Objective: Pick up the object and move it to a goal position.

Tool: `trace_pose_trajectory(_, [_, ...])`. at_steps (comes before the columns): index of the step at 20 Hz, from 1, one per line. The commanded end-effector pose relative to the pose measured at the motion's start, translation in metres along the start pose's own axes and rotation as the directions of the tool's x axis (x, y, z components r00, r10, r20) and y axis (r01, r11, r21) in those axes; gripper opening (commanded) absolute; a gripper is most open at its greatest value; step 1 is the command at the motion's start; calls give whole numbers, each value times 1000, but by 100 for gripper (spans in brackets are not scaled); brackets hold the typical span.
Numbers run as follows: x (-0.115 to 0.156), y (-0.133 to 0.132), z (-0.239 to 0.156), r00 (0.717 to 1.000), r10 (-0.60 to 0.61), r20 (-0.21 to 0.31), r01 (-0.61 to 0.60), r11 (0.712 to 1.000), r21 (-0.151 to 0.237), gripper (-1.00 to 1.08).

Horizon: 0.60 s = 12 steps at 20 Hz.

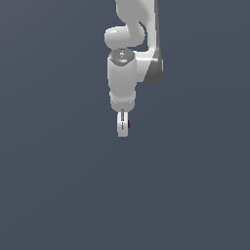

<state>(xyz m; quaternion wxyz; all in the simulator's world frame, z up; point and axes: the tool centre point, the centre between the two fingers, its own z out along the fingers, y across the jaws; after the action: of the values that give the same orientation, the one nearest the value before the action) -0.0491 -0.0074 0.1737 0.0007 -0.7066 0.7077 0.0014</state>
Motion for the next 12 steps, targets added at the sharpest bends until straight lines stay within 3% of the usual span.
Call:
trace_pose_trajectory(1, [18,3,-27,1000,0,0,0,1000,0,-100])
trace_pose_trajectory(12, [97,11,-143,1000,1,-1,-1,1000,0,-100])
